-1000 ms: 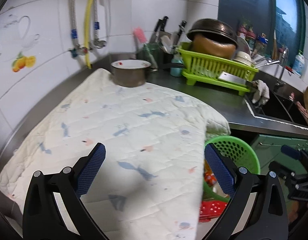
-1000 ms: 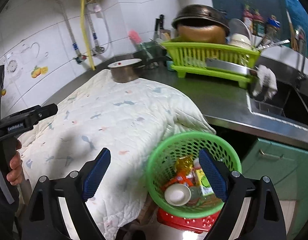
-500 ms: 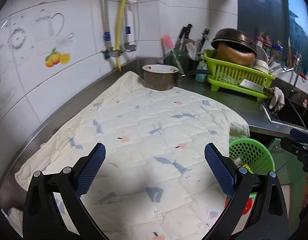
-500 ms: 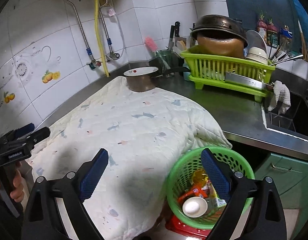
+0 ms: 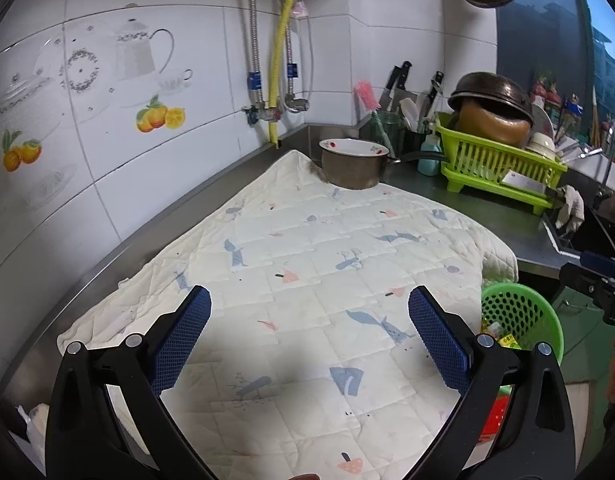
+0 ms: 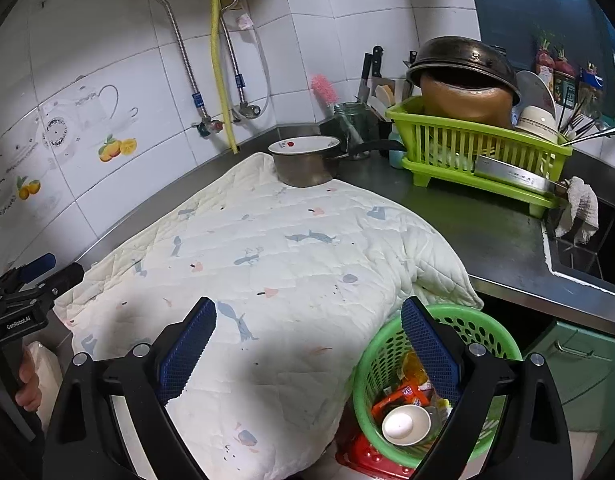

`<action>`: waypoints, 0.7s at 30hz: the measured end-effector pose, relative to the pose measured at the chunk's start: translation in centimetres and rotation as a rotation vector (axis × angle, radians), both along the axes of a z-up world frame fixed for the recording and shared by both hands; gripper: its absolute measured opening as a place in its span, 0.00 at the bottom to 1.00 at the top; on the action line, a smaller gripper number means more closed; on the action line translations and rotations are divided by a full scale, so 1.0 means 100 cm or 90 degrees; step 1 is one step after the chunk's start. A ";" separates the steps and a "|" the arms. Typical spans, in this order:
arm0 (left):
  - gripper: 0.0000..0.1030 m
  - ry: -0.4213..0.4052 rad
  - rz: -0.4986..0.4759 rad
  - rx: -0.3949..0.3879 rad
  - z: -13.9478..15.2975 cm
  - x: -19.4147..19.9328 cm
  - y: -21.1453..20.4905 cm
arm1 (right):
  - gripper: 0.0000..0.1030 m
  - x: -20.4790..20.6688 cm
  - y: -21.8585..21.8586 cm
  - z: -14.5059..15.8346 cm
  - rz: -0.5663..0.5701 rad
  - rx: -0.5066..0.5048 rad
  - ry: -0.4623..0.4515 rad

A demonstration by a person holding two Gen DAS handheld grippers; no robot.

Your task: Collect trash

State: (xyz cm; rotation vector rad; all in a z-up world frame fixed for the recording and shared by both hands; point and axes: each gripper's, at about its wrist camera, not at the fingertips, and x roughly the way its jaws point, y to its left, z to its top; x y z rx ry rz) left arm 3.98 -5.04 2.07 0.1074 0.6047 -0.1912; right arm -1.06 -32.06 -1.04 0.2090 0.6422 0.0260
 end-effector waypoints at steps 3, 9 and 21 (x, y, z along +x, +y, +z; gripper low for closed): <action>0.95 -0.005 0.006 -0.005 0.003 -0.001 0.002 | 0.88 0.001 0.003 0.002 0.005 -0.005 -0.004; 0.95 -0.008 0.007 -0.017 0.006 -0.003 0.002 | 0.88 0.003 0.010 0.005 0.016 -0.007 -0.009; 0.95 0.000 0.008 -0.029 0.004 -0.003 -0.003 | 0.89 0.001 0.014 0.010 0.012 -0.019 -0.016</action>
